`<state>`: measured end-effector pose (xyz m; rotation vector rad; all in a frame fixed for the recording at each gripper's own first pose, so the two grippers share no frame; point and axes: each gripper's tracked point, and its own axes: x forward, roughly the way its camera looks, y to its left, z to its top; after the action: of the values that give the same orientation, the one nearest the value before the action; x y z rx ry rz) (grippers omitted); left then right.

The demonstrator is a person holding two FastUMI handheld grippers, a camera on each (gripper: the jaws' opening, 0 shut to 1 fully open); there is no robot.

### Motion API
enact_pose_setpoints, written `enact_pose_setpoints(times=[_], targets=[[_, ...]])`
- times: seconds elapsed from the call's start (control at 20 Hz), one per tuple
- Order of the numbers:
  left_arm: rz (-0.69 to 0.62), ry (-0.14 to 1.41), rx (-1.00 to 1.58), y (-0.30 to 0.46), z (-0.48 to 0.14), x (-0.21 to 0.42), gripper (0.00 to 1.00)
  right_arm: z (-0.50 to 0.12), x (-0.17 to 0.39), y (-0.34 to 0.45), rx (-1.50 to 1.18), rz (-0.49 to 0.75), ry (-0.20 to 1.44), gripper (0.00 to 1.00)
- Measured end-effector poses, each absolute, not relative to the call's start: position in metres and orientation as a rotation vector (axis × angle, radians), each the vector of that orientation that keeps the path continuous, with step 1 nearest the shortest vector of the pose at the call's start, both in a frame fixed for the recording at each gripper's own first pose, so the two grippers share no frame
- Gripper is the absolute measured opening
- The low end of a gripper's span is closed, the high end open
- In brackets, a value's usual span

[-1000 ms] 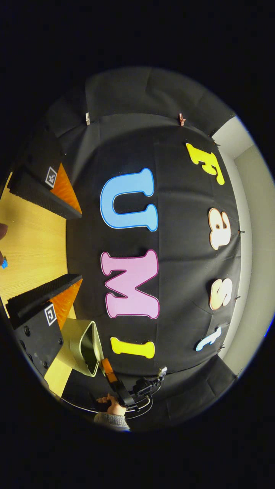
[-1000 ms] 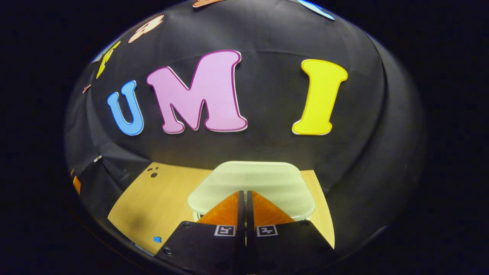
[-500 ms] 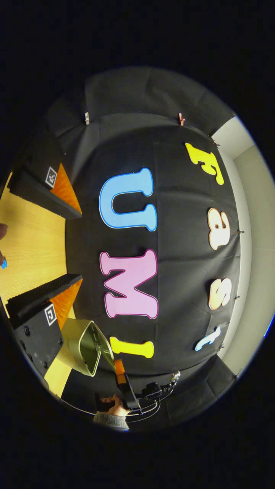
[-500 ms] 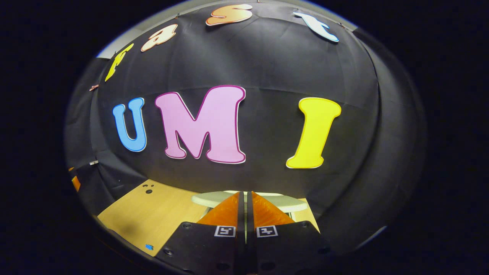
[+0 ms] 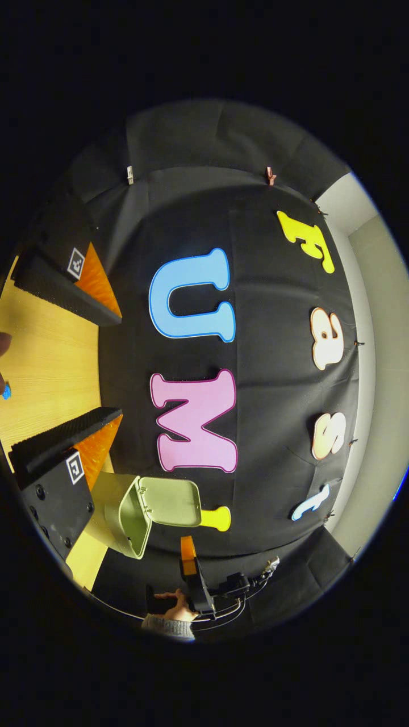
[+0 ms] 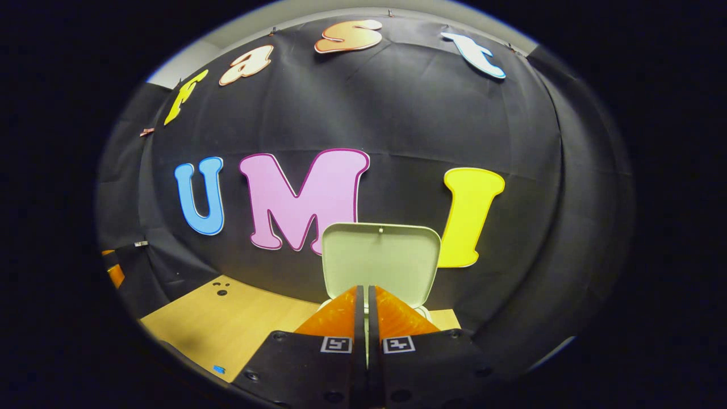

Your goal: Press the lid of the desktop garbage bin to open it, pick up the crumpled paper on the desktop and throw it into the bin, then pick up the pop can on the desktop and drop it into the bin, and finally close the garbage bin lid.

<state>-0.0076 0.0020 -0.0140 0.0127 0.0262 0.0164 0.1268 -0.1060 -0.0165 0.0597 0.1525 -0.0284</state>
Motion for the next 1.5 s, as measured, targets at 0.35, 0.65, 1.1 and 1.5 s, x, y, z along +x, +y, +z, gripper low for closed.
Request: enact_pose_setpoints(times=[0.35,0.65,1.1,1.5], targets=[[0.023,0.057,0.000,0.006,-0.027,-0.009,0.94,-0.023,0.112,-0.076,0.061,0.044,0.182,0.09],[-0.011,0.179,-0.032,0.002,-0.071,-0.013,0.94,-0.062,0.082,-0.035,0.042,0.127,0.305,0.33],[-0.102,0.448,-0.045,-0.021,-0.179,-0.033,0.94,-0.099,0.036,0.009,0.114,0.194,0.399,0.69],[-0.156,0.657,-0.051,-0.038,-0.276,-0.047,0.94,-0.102,-0.008,0.034,0.175,0.254,0.388,0.86]])
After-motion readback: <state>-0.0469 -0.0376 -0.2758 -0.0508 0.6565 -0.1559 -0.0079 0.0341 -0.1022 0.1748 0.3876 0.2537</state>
